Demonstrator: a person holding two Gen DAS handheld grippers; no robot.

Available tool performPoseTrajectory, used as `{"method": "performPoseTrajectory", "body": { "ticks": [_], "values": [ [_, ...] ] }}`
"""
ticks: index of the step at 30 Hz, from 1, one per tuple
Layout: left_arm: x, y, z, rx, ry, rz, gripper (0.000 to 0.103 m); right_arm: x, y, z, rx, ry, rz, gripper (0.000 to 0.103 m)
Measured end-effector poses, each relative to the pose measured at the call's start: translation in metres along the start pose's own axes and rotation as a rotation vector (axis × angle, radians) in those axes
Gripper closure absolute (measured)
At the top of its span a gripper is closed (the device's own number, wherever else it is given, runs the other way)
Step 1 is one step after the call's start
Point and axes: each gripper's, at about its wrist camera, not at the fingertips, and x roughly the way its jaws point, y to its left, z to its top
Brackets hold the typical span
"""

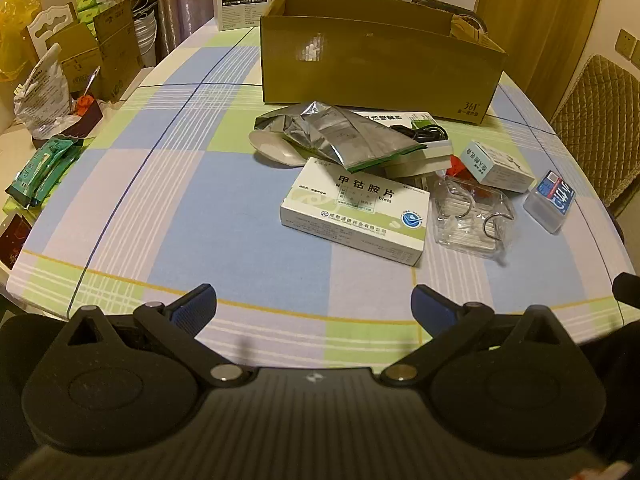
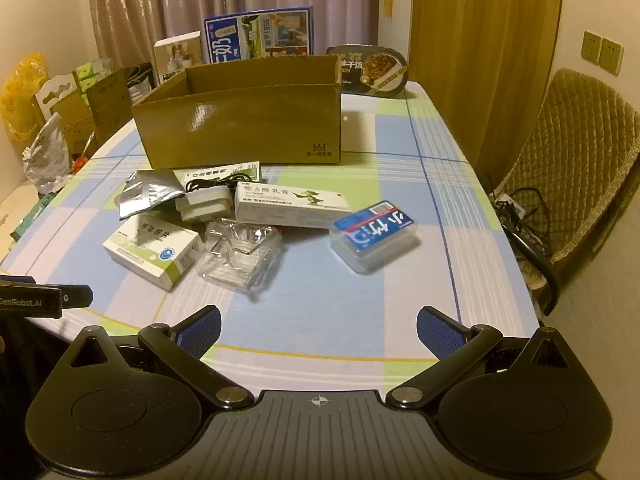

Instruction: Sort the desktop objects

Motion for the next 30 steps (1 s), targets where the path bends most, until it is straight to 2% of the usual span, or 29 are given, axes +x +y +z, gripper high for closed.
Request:
{"method": "performPoseTrajectory", "body": {
  "ticks": [30],
  "values": [
    [-0.0028, 0.0022, 0.0009, -0.009, -0.006, -0.002, 0.001, 0.0022, -0.0023, -0.0011, 0.012, 0.012, 0.002, 0.002]
  ]
}}
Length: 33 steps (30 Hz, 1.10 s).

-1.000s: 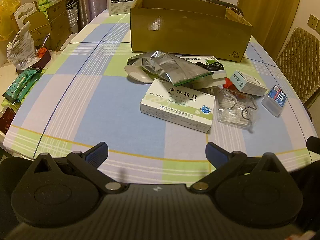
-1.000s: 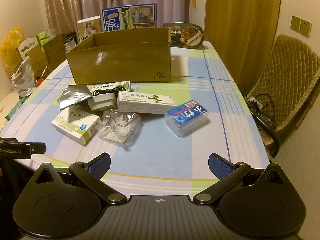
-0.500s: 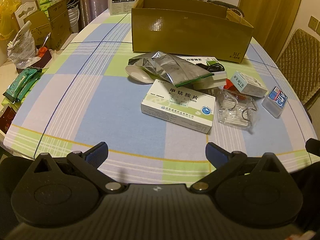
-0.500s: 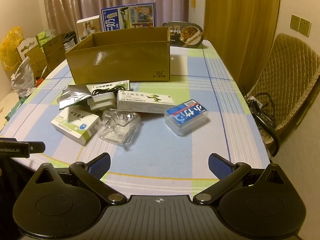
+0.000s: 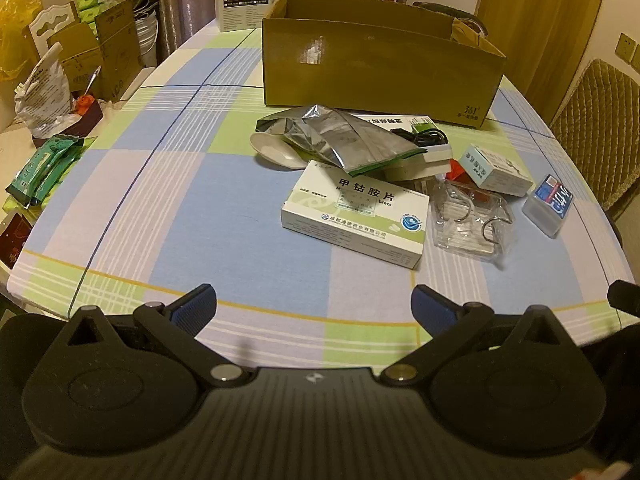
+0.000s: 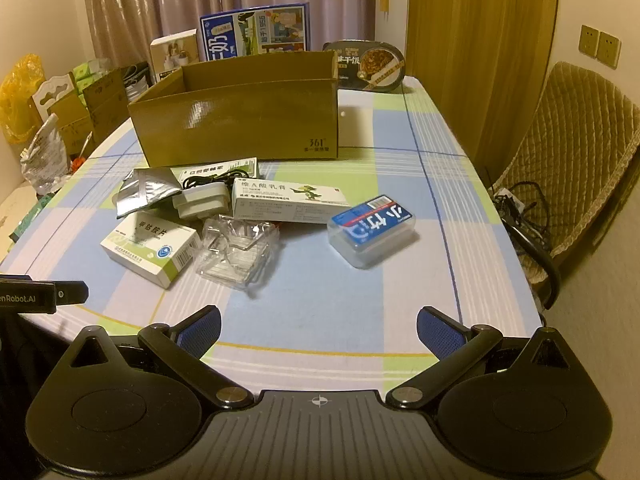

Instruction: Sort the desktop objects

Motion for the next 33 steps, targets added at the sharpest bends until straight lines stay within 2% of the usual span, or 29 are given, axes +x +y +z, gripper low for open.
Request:
{"method": "performPoseTrajectory", "body": {
  "ticks": [15, 18, 24, 33],
  "values": [
    [0.000, -0.001, -0.001, -0.001, 0.005, -0.004, 0.001, 0.003, -0.001, -0.002, 0.004, 0.008, 0.004, 0.002],
    [0.000, -0.001, -0.001, -0.002, 0.003, -0.009, 0.001, 0.005, -0.001, -0.002, 0.010, 0.021, -0.018, 0.002],
    [0.003, 0.001, 0.000, -0.007, 0.008, -0.008, 0.001, 0.008, -0.009, 0.002, 0.031, 0.019, -0.053, 0.002],
    [0.008, 0.004, 0.004, 0.000, 0.002, 0.004, 0.001, 0.022, -0.021, 0.017, 0.113, 0.005, -0.058, 0.002]
  ]
}}
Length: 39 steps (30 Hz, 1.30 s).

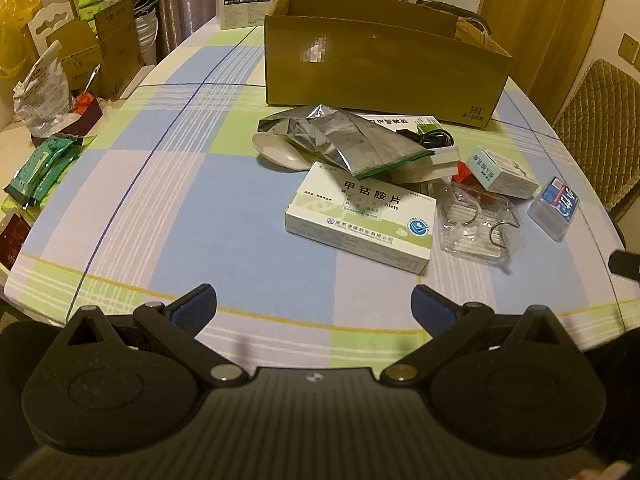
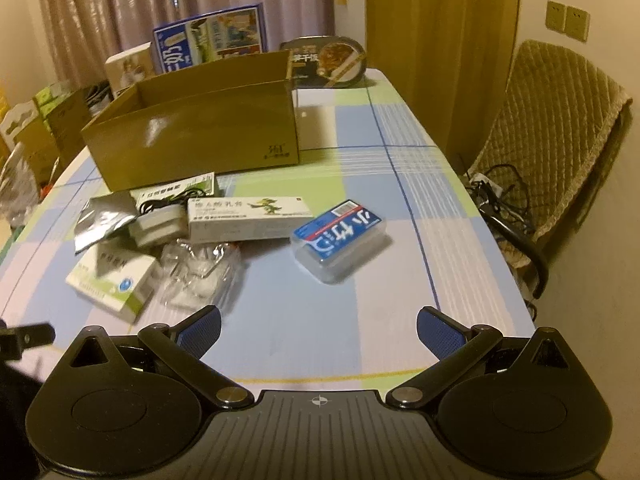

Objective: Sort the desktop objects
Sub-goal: 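Move the right tool toward the blue toothpick case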

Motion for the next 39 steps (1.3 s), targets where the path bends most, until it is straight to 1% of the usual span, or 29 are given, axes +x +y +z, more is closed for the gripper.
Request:
{"method": "performPoseTrajectory", "body": {
  "ticks": [2, 6, 11, 14, 17, 21, 27, 29, 31, 33, 39],
  "values": [
    [0.002, 0.000, 0.001, 0.007, -0.003, 0.003, 0.001, 0.004, 0.000, 0.004, 0.005, 0.004, 0.011, 0.002],
    [0.007, 0.000, 0.005, 0.015, -0.013, 0.002, 0.001, 0.014, 0.002, 0.009, 0.014, 0.005, -0.002, 0.002],
    [0.016, -0.002, 0.011, 0.037, -0.023, -0.004, 0.001, 0.031, 0.003, 0.014, 0.037, 0.022, 0.003, 0.002],
    [0.024, -0.003, 0.014, 0.062, -0.021, -0.027, 0.001, 0.040, 0.004, 0.016, 0.045, 0.030, 0.010, 0.002],
    [0.032, -0.007, 0.018, 0.099, -0.027, -0.067, 0.001, 0.048, 0.006, 0.020, 0.045, 0.034, 0.022, 0.002],
    [0.041, -0.013, 0.024, 0.139, -0.032, -0.081, 0.001, 0.058, 0.007, 0.025, 0.050, 0.031, 0.020, 0.002],
    [0.053, -0.014, 0.030, 0.127, -0.011, -0.087, 0.001, 0.075, 0.007, 0.036, 0.054, 0.014, -0.006, 0.002],
    [0.055, -0.014, 0.031, 0.131, -0.012, -0.082, 0.001, 0.082, 0.007, 0.040, 0.056, 0.010, -0.019, 0.004],
    [0.057, -0.014, 0.031, 0.131, -0.013, -0.085, 0.001, 0.090, 0.006, 0.043, 0.057, 0.013, -0.031, 0.015],
    [0.058, -0.014, 0.032, 0.125, -0.013, -0.089, 0.001, 0.099, 0.004, 0.046, 0.065, 0.025, -0.046, 0.018],
    [0.061, -0.015, 0.034, 0.114, -0.016, -0.100, 0.001, 0.117, -0.002, 0.049, 0.102, 0.042, -0.078, 0.021]
  ]
}}
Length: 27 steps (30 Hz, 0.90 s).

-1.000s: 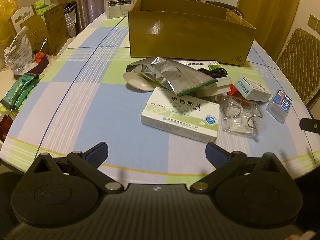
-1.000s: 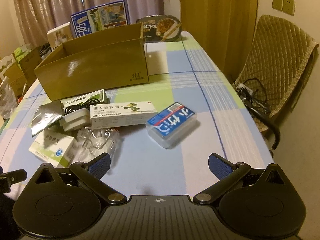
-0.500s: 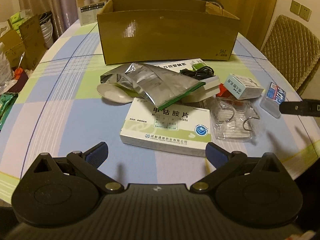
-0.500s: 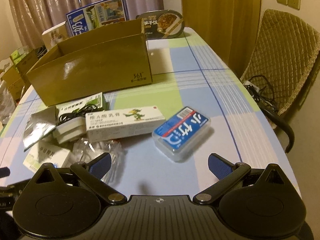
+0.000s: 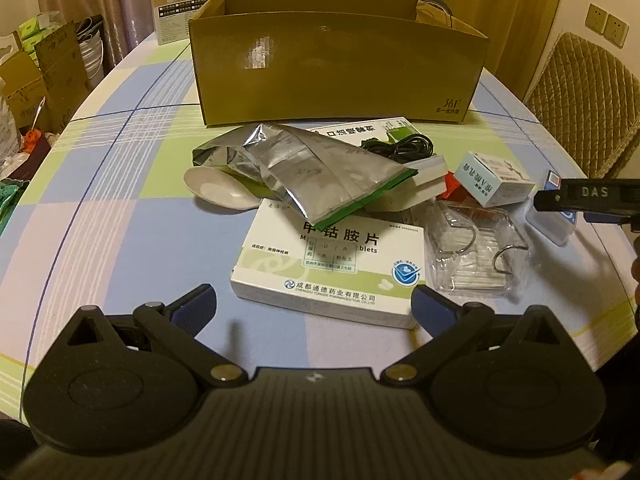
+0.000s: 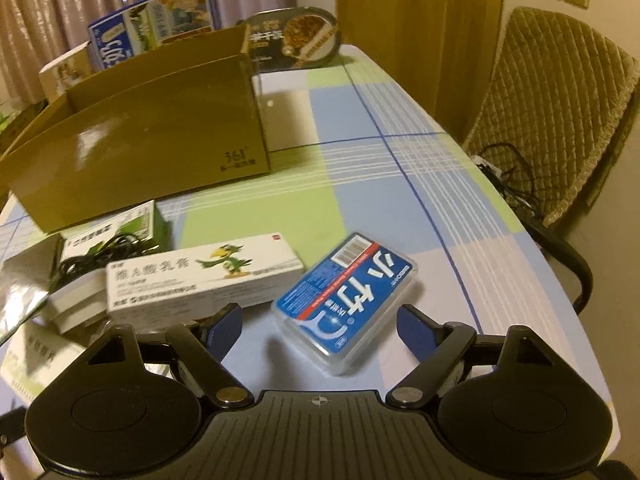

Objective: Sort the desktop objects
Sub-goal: 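Move the right tool toward the blue toothpick case, then close the right tool on the toothpick case while the left tool approaches the clear plastic tray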

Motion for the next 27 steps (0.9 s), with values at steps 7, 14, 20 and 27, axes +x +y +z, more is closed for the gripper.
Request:
{"method": "performPoseTrajectory", "body": {
  "ticks": [7, 14, 20, 27],
  "values": [
    [0.004, -0.001, 0.001, -0.009, 0.001, -0.011, 0.001, 0.013, -0.003, 0.006, 0.049, 0.000, -0.053, 0.021],
    [0.008, -0.002, 0.001, -0.011, 0.005, -0.019, 0.001, 0.022, -0.005, 0.006, 0.049, 0.024, -0.047, 0.027],
    [0.008, -0.005, 0.000, -0.015, 0.007, -0.028, 0.001, 0.018, -0.007, 0.000, -0.003, 0.021, -0.017, 0.040],
    [0.007, -0.007, 0.000, -0.018, 0.003, -0.028, 0.001, 0.007, -0.013, -0.006, -0.051, 0.015, 0.008, 0.044]
  ]
}}
